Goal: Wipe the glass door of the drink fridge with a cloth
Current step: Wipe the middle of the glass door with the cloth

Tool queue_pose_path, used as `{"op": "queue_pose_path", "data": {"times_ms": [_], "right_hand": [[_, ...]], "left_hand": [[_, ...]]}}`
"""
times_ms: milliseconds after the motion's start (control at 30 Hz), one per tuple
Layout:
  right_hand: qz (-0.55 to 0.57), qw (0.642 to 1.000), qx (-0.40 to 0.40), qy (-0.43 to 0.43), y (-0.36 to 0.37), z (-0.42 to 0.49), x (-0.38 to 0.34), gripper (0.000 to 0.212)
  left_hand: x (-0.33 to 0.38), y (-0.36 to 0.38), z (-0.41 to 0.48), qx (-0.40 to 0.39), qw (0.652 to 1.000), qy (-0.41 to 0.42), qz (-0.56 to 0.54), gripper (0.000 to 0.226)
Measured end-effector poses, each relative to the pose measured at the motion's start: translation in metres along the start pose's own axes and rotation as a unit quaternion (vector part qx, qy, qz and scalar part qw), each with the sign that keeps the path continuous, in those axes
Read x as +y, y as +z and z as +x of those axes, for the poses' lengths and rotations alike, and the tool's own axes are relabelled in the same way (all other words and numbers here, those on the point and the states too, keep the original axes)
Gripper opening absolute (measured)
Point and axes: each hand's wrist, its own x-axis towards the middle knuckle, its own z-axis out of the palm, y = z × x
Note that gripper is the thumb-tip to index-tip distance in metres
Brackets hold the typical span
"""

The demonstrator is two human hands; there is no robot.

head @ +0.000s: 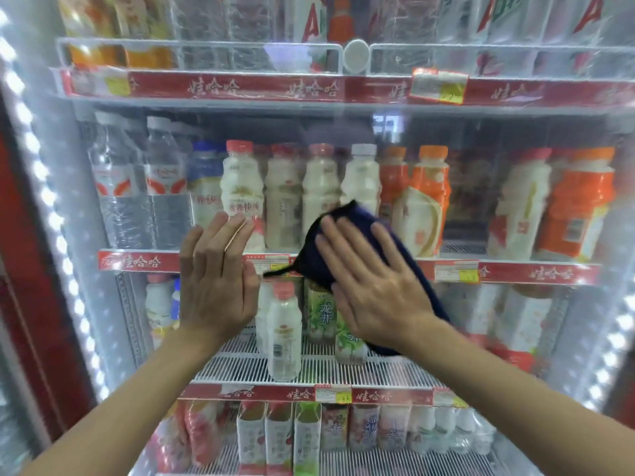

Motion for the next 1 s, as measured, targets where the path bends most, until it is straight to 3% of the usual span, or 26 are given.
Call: {"op": "queue_pose_path", "data": {"times_ms": [100,200,367,533,667,867,933,1000], "right_hand": [[-0.015,0.989,-0.067,-0.128,0.010,-0.021,-0.022,0.067],[-0.029,0.975,-0.099,-0.195,-0.002,0.000,0.003,0.066],[-0.018,0.999,-0.014,-0.044,-0.024,0.067,0.029,0.061],[0.002,0.996,0.039,0.086,0.001,0.061,-0.030,0.062],[-0.001,0.998,0.013,0.054,0.023,0.031,-0.082,0.064],[-0.042,0.988,-0.077,-0.130,0.013,0.035,-0.063,0.066],[-0.036,0.992,-0.052,-0.106,0.000,0.066,-0.041,0.064],[-0.023,0.999,-0.005,-0.021,-0.009,0.096,-0.032,0.061]], "left_hand": [[-0.002,-0.005,0.002,-0.010,0.999,-0.001,-0.032,0.051],[-0.024,-0.016,-0.002,-0.019,0.999,0.003,-0.039,0.053],[-0.055,-0.023,-0.009,-0.015,1.000,-0.025,-0.008,0.049],[-0.061,-0.017,-0.013,-0.007,1.000,-0.001,0.004,0.049],[-0.060,-0.020,-0.013,-0.005,1.000,-0.003,-0.019,0.048],[-0.070,-0.038,-0.017,-0.009,0.997,-0.016,-0.071,0.048],[-0.081,-0.040,-0.024,-0.021,0.998,-0.018,-0.049,0.051],[-0.090,-0.037,-0.030,-0.031,0.998,-0.032,-0.037,0.054]]}}
